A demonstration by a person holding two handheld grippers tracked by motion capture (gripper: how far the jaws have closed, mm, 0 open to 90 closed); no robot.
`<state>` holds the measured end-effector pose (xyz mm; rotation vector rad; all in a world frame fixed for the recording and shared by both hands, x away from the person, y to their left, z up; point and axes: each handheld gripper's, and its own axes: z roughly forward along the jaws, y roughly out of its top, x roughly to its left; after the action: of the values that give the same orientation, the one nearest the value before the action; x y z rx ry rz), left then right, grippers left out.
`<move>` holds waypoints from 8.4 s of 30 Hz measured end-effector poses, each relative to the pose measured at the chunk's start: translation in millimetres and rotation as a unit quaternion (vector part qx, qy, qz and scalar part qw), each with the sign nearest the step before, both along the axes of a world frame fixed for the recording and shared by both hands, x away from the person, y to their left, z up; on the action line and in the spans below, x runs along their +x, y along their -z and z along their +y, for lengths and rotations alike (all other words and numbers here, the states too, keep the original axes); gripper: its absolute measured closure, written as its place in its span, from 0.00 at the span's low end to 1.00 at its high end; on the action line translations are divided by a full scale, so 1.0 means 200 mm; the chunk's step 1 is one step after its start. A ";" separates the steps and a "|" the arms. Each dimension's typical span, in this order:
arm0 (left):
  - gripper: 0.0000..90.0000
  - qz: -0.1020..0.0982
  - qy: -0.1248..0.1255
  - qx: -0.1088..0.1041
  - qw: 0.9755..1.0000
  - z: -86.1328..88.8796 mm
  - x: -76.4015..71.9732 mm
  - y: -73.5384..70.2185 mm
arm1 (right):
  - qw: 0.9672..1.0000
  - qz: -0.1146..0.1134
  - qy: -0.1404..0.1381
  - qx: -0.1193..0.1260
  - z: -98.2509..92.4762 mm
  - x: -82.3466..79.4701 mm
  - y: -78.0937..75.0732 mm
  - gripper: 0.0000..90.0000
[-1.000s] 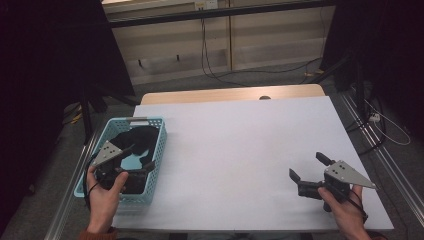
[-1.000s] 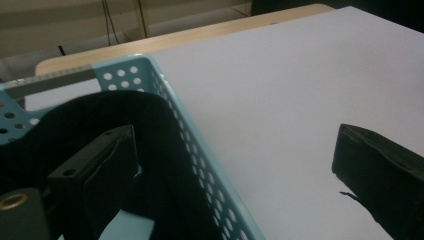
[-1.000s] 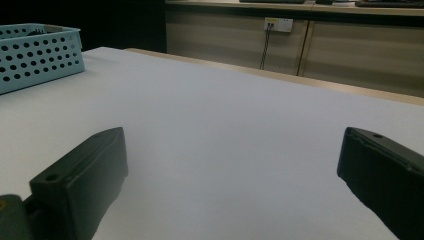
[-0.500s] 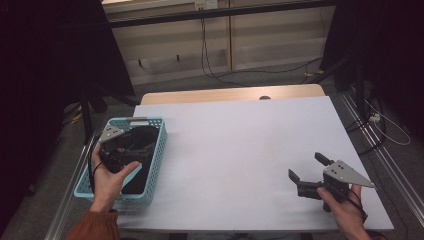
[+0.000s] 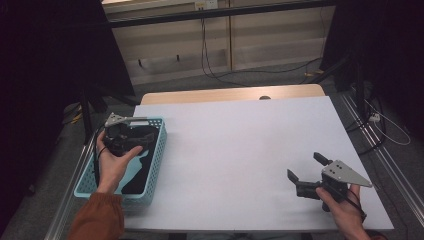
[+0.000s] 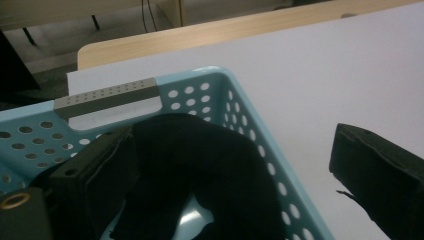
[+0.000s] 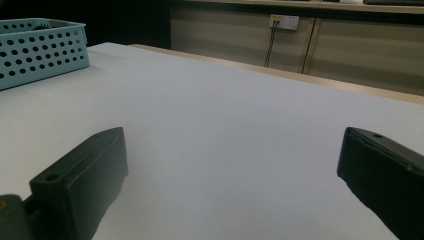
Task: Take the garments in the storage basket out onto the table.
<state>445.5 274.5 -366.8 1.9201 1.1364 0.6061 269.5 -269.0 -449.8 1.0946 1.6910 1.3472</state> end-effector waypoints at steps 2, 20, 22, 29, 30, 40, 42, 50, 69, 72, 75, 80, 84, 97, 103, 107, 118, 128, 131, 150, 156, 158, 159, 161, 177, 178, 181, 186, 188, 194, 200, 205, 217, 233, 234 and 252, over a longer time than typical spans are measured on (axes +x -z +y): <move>0.08 0.005 -0.003 0.000 1.000 0.00 0.02 0.01 | 1.000 0.000 0.000 0.000 0.00 0.00 0.00 0.00; 0.12 0.056 -0.023 0.020 0.998 0.01 0.20 0.12 | 1.000 0.000 -0.006 -0.003 0.01 0.00 0.00 0.00; 0.12 0.061 -0.019 0.015 0.998 0.00 0.21 0.13 | 1.000 0.000 -0.006 -0.003 0.01 0.00 0.00 0.00; 0.13 0.070 -0.016 0.021 0.997 -0.03 0.24 0.18 | 1.000 0.002 -0.008 -0.004 0.01 0.00 0.00 0.00; 0.13 0.072 -0.020 0.015 0.997 -0.02 0.24 0.18 | 1.000 0.002 -0.008 -0.004 0.01 0.00 0.00 0.00; 0.14 0.105 -0.020 0.039 0.994 -0.02 0.26 0.23 | 1.000 0.002 -0.010 -0.004 0.01 0.00 0.00 0.00; 0.15 0.107 -0.022 0.049 0.993 -0.03 0.25 0.22 | 1.000 0.003 -0.009 -0.003 0.01 0.00 0.00 0.00; 0.16 0.124 -0.028 0.078 0.989 -0.04 0.26 0.27 | 1.000 0.003 -0.011 -0.003 0.01 0.00 0.00 0.00; 0.17 0.197 -0.057 0.088 0.975 -0.03 0.29 0.31 | 1.000 0.003 -0.014 -0.005 0.02 0.00 0.00 0.00; 0.21 0.205 -0.048 0.075 0.975 -0.02 0.29 0.32 | 1.000 0.003 -0.014 -0.006 0.02 0.00 0.00 0.00; 0.22 0.202 -0.038 0.075 0.976 -0.01 0.29 0.32 | 1.000 0.003 -0.015 -0.006 0.02 0.00 0.01 0.00; 0.25 0.217 -0.038 0.057 0.974 0.00 0.29 0.32 | 1.000 0.002 -0.016 -0.009 0.02 0.00 0.01 0.00; 0.47 0.239 -0.020 0.017 0.971 0.02 0.29 0.33 | 1.000 0.003 -0.015 -0.009 0.02 0.00 0.01 0.00; 0.79 0.229 -0.026 0.037 0.972 -0.05 0.26 0.28 | 1.000 0.003 -0.016 -0.010 0.02 0.01 0.01 0.00; 0.81 0.216 -0.033 0.040 0.975 -0.04 0.25 0.26 | 1.000 0.003 -0.014 -0.010 0.02 0.01 0.01 0.00; 0.81 0.205 -0.035 0.036 0.977 -0.04 0.24 0.24 | 1.000 0.003 -0.015 -0.009 0.01 0.01 0.01 0.00; 0.81 0.153 -0.048 0.007 0.987 -0.01 0.16 0.15 | 1.000 0.002 -0.014 -0.009 0.02 0.00 0.01 0.00; 0.81 0.115 -0.051 -0.019 0.992 0.04 0.09 0.11 | 1.000 0.002 -0.013 -0.008 0.02 0.01 0.00 0.00; 0.81 0.099 -0.047 -0.018 0.994 0.03 0.07 0.08 | 1.000 0.002 -0.012 -0.008 0.02 0.00 0.00 0.00; 0.81 0.047 -0.036 -0.050 0.997 0.08 -0.04 0.04 | 1.000 0.001 -0.015 -0.008 0.02 0.00 0.00 0.00; 0.81 0.033 -0.032 -0.060 0.997 0.08 -0.06 0.02 | 1.000 0.000 -0.015 -0.008 0.02 0.00 0.00 0.00; 0.81 0.027 -0.030 -0.064 0.997 0.08 -0.07 0.02 | 1.000 0.000 -0.016 -0.008 0.02 0.00 0.00 0.00; 0.81 0.024 -0.031 -0.066 0.997 0.08 -0.08 0.01 | 1.000 0.000 -0.016 -0.007 0.02 0.00 0.00 0.00; 0.81 0.017 -0.030 -0.071 0.997 0.09 -0.09 0.00 | 1.000 0.000 -0.015 -0.007 0.02 0.00 0.00 0.00; 0.81 -0.054 -0.023 -0.094 0.994 0.11 -0.18 -0.08 | 1.000 -0.001 -0.017 -0.008 0.02 0.00 0.00 0.00; 0.81 -0.060 -0.021 -0.094 0.994 0.11 -0.18 -0.09 | 1.000 -0.001 -0.017 -0.008 0.02 0.00 0.00 0.00; 0.81 -0.071 -0.021 -0.099 0.992 0.11 -0.20 -0.11 | 1.000 -0.002 -0.016 -0.008 0.02 0.00 0.00 0.00; 0.81 -0.084 -0.026 -0.103 0.991 0.12 -0.21 -0.12 | 1.000 -0.002 -0.017 -0.009 0.02 0.00 0.00 0.00; 0.81 -0.086 -0.026 -0.104 0.991 0.13 -0.22 -0.13 | 1.000 -0.002 -0.017 -0.008 0.02 0.00 0.00 0.00; 0.81 -0.106 -0.028 -0.119 0.987 0.14 -0.24 -0.15 | 1.000 -0.002 -0.017 -0.008 0.02 0.00 0.00 0.00; 0.80 -0.118 -0.027 -0.126 0.985 0.14 -0.26 -0.17 | 1.000 -0.002 -0.018 -0.008 0.02 0.00 0.00 0.00; 0.80 -0.133 -0.027 -0.124 0.983 0.15 -0.28 -0.20 | 1.000 -0.002 -0.018 -0.008 0.02 0.00 0.00 0.00; 0.81 -0.154 -0.032 -0.136 0.978 0.19 -0.31 -0.24 | 1.000 -0.002 -0.017 -0.010 0.03 0.00 0.00 0.00; 0.81 -0.192 -0.039 -0.153 0.968 0.20 -0.36 -0.30 | 1.000 -0.002 -0.018 -0.010 0.03 0.00 0.00 0.00; 0.81 -0.194 -0.038 -0.155 0.968 0.20 -0.37 -0.31 | 1.000 -0.002 -0.017 -0.009 0.03 0.00 0.00 0.00; 0.81 -0.222 -0.028 -0.172 0.959 0.17 -0.40 -0.41 | 1.000 -0.003 -0.018 -0.010 0.03 0.00 0.00 0.00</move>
<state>365.1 307.7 -284.9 1.3703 0.9337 0.7678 269.7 -263.7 -449.8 1.0529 1.7235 1.3512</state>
